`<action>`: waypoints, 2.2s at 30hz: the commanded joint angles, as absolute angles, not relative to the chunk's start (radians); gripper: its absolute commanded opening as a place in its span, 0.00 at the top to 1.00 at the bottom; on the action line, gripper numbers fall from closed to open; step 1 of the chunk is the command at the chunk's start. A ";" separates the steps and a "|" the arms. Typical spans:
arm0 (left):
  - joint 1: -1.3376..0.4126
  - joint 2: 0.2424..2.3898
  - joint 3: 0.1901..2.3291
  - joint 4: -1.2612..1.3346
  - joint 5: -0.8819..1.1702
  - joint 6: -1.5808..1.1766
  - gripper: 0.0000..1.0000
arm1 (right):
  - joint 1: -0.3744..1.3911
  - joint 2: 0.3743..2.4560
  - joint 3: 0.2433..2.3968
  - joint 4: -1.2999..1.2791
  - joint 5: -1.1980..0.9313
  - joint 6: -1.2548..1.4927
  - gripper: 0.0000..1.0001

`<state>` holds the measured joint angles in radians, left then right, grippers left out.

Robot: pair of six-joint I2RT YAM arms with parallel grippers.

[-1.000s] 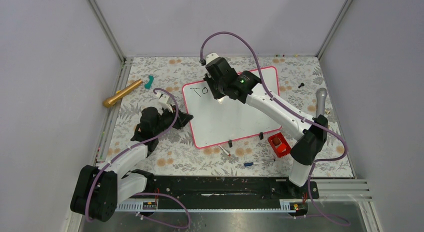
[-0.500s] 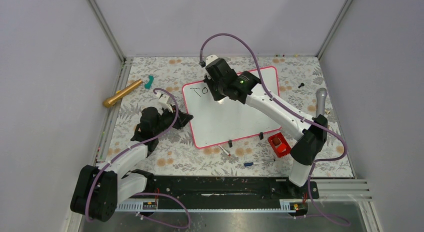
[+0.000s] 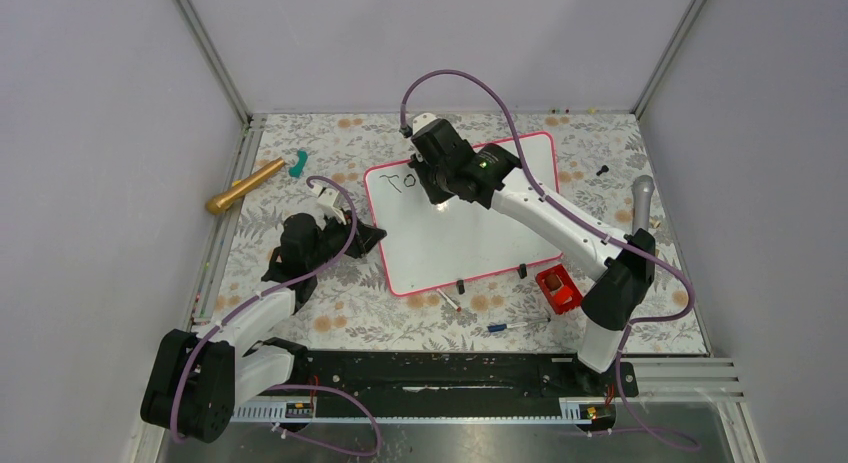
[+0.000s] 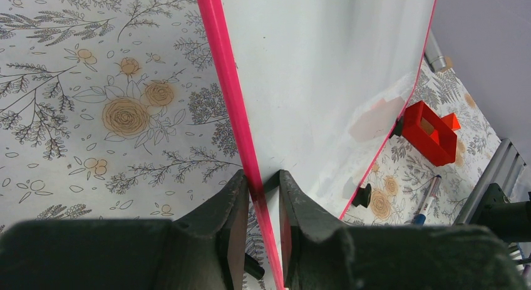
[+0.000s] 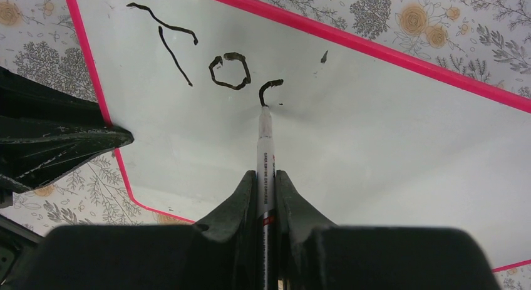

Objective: Write a sentence on the whiteboard

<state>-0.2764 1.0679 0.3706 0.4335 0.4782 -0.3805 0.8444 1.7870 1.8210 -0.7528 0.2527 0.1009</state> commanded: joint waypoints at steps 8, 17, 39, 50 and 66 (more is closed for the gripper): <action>-0.291 1.056 0.382 0.460 0.484 -0.331 1.00 | 0.839 1.795 1.885 -0.759 0.352 0.085 1.00; -0.290 1.054 0.382 0.460 0.484 -0.331 1.00 | 0.839 1.824 1.938 -0.760 0.345 0.081 1.00; -0.291 1.054 0.383 0.460 0.486 -0.331 1.00 | 0.836 1.873 2.030 -0.807 0.353 0.067 1.00; -0.290 1.049 0.382 0.456 0.485 -0.330 1.00 | 0.836 1.795 1.892 -0.771 0.338 0.092 1.00; -0.291 1.050 0.382 0.456 0.482 -0.329 1.00 | 0.836 1.728 1.833 -0.744 0.306 0.107 1.00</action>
<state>-0.2775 1.0660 0.3706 0.4232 0.4770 -0.3805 0.8440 1.7847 1.8339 -0.7738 0.3241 0.0914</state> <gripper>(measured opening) 0.209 0.157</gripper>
